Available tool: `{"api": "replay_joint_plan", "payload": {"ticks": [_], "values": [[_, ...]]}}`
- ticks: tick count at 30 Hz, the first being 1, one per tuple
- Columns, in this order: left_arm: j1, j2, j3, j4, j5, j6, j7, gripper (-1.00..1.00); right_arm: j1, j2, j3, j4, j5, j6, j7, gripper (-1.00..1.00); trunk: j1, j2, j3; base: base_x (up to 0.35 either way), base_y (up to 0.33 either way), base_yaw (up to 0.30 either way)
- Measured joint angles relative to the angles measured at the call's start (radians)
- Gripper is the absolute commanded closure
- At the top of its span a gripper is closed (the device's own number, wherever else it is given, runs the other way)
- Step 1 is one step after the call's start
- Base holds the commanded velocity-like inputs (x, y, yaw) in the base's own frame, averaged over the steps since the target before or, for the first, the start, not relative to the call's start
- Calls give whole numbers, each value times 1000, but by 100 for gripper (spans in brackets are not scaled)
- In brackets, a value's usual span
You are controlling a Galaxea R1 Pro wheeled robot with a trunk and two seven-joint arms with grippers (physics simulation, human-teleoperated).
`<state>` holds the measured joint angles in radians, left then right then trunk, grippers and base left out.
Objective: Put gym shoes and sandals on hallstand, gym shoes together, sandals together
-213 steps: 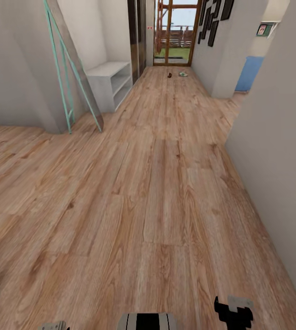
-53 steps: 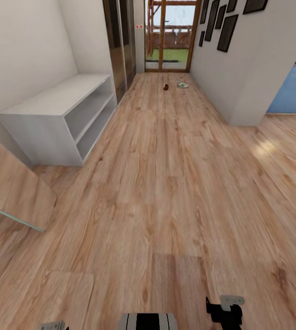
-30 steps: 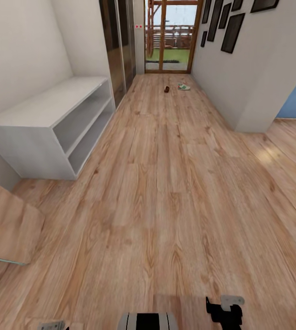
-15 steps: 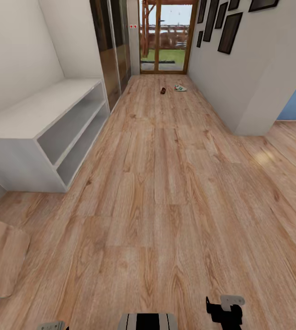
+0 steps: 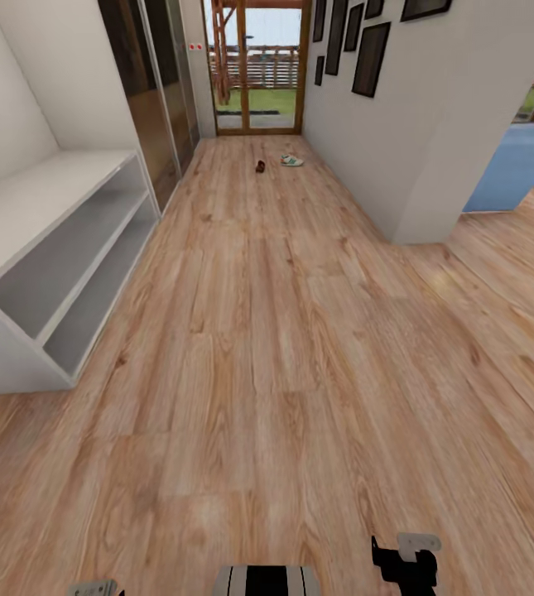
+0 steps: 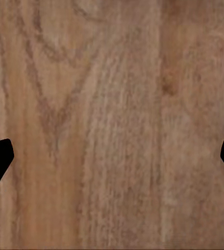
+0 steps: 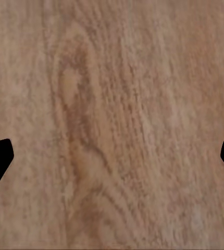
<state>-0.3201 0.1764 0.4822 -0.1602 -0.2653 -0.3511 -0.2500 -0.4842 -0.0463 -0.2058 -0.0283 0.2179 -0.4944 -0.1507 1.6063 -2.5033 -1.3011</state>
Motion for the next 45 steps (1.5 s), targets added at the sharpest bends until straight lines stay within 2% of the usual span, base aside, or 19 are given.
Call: {"api": "replay_joint_plan", "payload": {"ticks": [45], "values": [[0,1,0,0,0,0,0,-100,0,-5,0,1,-1,0,-2,-100,0,0,0,338,0,-2]]}}
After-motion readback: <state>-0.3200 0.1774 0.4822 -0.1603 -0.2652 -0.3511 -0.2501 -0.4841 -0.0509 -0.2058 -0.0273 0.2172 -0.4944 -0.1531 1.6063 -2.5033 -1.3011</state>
